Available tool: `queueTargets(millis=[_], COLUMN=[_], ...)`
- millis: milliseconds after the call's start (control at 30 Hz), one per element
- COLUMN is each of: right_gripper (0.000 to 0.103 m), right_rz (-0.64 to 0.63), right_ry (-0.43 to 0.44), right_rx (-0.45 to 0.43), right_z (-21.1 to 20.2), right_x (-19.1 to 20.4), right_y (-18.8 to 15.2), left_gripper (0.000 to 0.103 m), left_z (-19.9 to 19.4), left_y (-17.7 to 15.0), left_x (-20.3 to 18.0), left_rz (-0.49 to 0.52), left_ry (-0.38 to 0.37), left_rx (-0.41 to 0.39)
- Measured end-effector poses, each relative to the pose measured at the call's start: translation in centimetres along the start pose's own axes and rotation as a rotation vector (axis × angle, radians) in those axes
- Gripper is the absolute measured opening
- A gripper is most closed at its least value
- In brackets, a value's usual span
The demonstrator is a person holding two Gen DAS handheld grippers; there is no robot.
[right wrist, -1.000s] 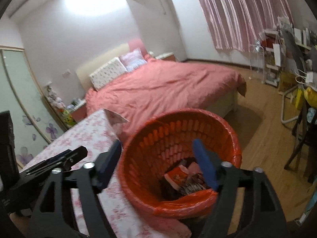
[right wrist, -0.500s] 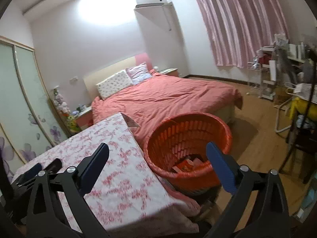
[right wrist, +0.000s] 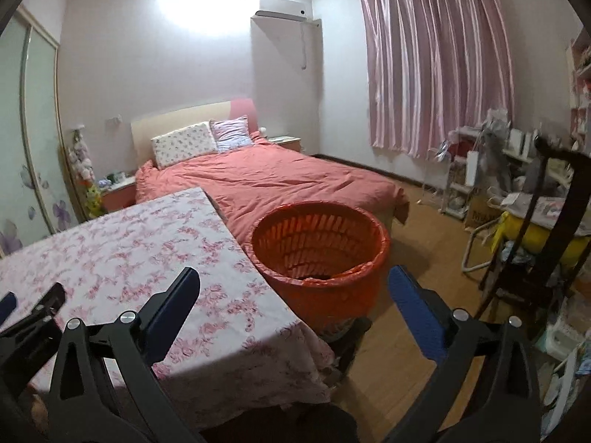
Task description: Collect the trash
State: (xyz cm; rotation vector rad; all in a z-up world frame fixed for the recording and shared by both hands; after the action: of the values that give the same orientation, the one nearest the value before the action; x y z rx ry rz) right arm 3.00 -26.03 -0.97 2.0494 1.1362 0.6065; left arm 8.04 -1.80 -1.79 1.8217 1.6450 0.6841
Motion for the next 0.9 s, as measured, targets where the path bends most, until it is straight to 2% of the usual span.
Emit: queueTargets(millis=[133, 267, 400, 600, 900], right_gripper=[0.101, 0.101, 0.101, 0.101, 0.101], right_rz=[-0.021, -0.033, -0.033, -0.022, -0.005], right_ry=[-0.076, -0.122, -0.073, -0.058, -0.078], right_rx=[-0.041, -0.033, 0.044, 0.131, 0.155], right_z=[-0.9, -1.1, -0.3, 0.4, 0.3], right_x=[0.5, 0.8, 0.8, 0.7, 0.6], right_y=[-0.7, -1.2, -1.5, -2.3, -2.3], left_gripper=[0.099, 0.099, 0.099, 0.099, 0.099], left_z=[-0.4, -0.3, -0.4, 0.0, -1.0], left_y=[-0.8, -1.3, -1.7, -2.1, -2.1], left_x=[0.3, 0.3, 0.3, 0.3, -0.2], left_rz=[-0.013, -0.012, -0.014, -0.027, -0.026], left_ry=[0.006, 0.013, 0.006, -0.01, -0.02], left_rx=[-0.002, 0.005, 0.016, 0.053, 0.036])
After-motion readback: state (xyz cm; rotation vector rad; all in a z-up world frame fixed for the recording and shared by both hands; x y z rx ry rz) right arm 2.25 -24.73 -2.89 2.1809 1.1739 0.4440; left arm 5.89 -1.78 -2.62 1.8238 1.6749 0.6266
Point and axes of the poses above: each gripper's, at about its wrist camera, not at the fingertips, and z roughly the way its jaws point, x to its left, y to its top, the point moved 4 cm from there along z, roughly the way its jaws point, and after that the axes turned 15 degrees about x, right-handed, at the moved point
